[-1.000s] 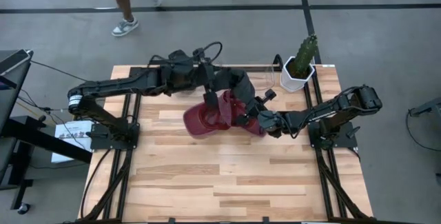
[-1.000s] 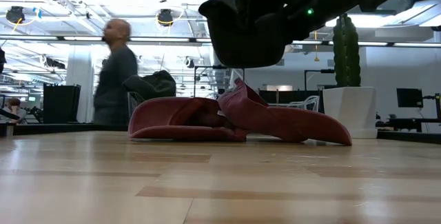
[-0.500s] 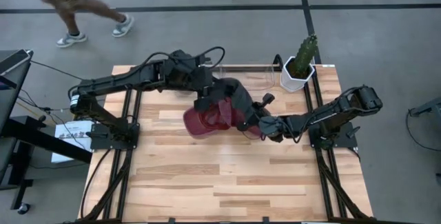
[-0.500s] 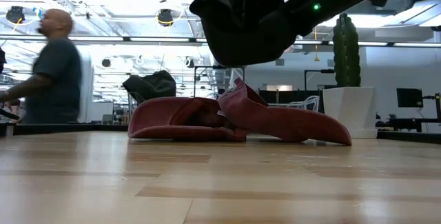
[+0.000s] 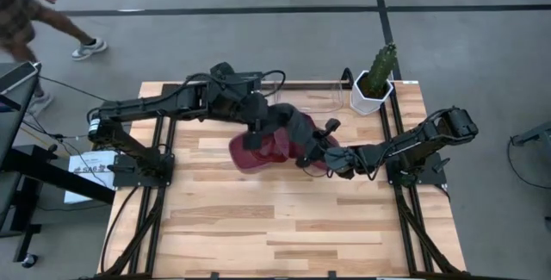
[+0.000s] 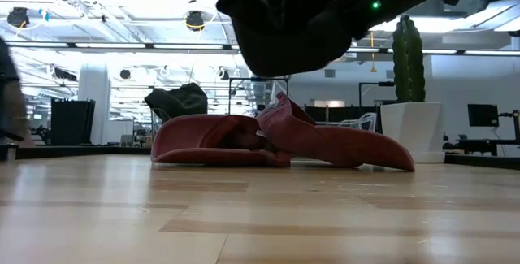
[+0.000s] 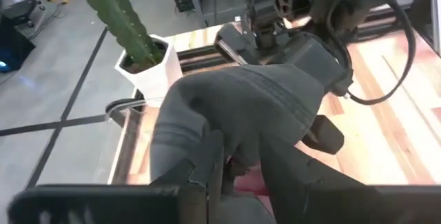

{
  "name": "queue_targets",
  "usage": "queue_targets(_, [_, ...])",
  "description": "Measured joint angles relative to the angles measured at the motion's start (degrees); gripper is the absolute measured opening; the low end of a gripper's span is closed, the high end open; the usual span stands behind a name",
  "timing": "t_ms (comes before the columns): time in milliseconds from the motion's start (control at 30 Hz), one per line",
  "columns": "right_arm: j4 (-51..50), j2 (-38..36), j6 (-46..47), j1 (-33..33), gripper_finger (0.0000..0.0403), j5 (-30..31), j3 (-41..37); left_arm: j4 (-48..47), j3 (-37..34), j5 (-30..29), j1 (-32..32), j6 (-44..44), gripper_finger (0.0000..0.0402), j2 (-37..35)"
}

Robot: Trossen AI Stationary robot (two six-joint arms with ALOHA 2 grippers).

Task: Pick & Place hat
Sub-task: Put the black cap into the left transparent bin

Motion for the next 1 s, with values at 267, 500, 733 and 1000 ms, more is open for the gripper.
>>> queue_targets(267, [0.5,0.0,-0.4,0.0,0.0006,-2.2,0.0,0.2,-0.1,-1.3,0.0,-0.2,0.0092,1.7])
queue_targets(500, [0.7,0.0,-1.0,0.0,0.0006,-2.1,0.0,1.1,-0.1,-2.4,0.2,-0.2,0.0092,3.2])
queue_targets(733, [0.0,0.0,-1.0,0.0,0.0006,-1.6,0.0,1.9,-0.1,-4.1,0.0,0.1,0.0092,3.5])
queue_targets(1000, [-0.5,0.0,-0.9,0.0,0.0006,-1.6,0.0,3.0,-0.1,-8.4,-0.3,2.8,0.0095,2.1])
